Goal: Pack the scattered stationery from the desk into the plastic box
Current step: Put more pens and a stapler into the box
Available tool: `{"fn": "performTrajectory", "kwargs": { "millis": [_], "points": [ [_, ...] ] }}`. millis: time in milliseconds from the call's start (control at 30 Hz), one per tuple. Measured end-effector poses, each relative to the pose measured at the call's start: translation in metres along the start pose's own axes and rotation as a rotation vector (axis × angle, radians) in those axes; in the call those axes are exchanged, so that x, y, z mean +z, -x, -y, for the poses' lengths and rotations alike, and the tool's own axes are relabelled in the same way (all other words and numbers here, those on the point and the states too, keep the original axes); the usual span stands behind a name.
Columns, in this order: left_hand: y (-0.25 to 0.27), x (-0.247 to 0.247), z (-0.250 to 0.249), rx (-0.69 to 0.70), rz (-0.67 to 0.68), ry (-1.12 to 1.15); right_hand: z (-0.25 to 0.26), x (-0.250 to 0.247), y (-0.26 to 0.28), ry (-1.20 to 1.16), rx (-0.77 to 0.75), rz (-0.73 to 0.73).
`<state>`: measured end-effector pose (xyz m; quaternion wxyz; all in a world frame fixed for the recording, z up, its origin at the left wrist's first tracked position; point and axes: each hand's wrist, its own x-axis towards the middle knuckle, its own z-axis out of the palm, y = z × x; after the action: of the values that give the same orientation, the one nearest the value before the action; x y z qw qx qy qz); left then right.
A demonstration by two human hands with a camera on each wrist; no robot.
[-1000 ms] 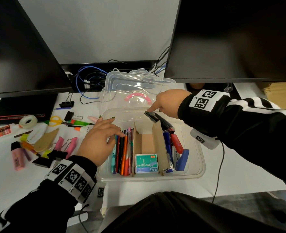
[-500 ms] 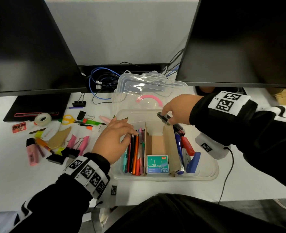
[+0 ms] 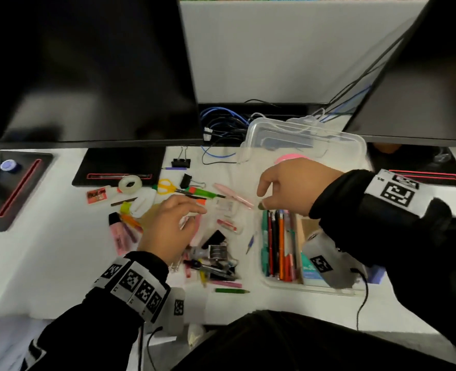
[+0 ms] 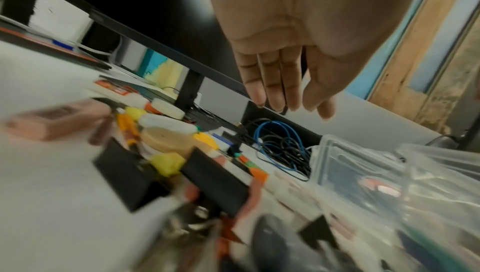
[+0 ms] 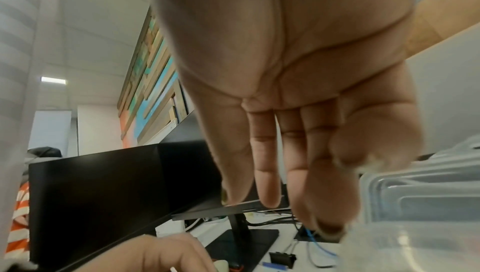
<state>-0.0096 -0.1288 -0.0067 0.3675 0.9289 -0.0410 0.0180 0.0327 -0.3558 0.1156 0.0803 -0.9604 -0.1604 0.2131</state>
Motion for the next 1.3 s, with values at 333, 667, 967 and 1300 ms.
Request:
{"fn": "performTrajectory", "kwargs": {
  "millis": [333,667,967,1300],
  "points": [
    [0.011,-0.039,0.076,-0.134,0.214,-0.127,0.096,0.064,-0.041,-0.148,-0.040,0.101],
    [0.023,-0.037,0.110,-0.128,0.334,-0.166,0.130,0.145,-0.076,-0.149,0.161,0.189],
    [0.021,-0.028,0.116,-0.121,0.381,-0.101,0.133,0.163,-0.093,-0.180,0.231,0.148],
    [0.015,-0.027,0.122,-0.039,0.453,-0.031,0.118,0.161,-0.092,-0.117,0.259,0.163]
  ]
}}
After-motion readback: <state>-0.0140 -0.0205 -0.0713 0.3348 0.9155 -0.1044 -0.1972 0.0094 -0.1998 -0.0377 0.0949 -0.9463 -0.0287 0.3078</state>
